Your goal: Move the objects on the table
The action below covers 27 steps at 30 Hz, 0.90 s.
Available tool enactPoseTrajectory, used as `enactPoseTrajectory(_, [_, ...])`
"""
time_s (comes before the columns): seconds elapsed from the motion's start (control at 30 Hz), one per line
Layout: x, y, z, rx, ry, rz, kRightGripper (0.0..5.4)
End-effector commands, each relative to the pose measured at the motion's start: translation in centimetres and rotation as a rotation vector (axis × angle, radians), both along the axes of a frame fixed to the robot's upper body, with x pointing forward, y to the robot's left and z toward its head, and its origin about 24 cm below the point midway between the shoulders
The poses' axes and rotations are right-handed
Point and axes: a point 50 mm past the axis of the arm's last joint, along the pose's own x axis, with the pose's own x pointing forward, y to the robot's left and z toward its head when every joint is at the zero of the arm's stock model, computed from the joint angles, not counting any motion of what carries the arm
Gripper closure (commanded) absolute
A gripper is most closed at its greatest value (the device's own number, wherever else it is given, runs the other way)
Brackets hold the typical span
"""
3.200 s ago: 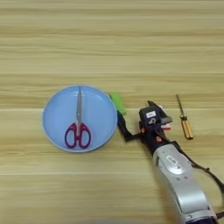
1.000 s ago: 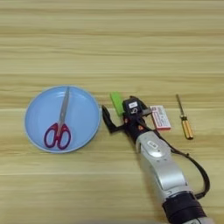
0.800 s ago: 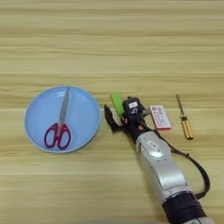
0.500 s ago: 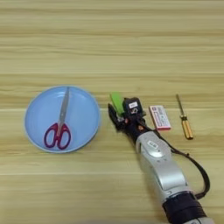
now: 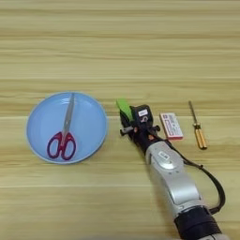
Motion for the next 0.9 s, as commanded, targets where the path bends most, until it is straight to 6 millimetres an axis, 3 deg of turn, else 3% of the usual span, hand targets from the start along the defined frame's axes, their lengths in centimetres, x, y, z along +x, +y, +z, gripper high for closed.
enactPoseTrajectory(0.03, [0.6, 0.1, 1.5, 0.013, -0.062, -0.012, 4.01])
enactPoseTrajectory(0.63, [-0.8, -0.5, 6.8, 0.056, -0.238, -0.024, 4.01])
enactPoseTrajectory(0.9, [-1.0, -4.0, 7.3, 0.019, -0.251, -0.134, 4.01])
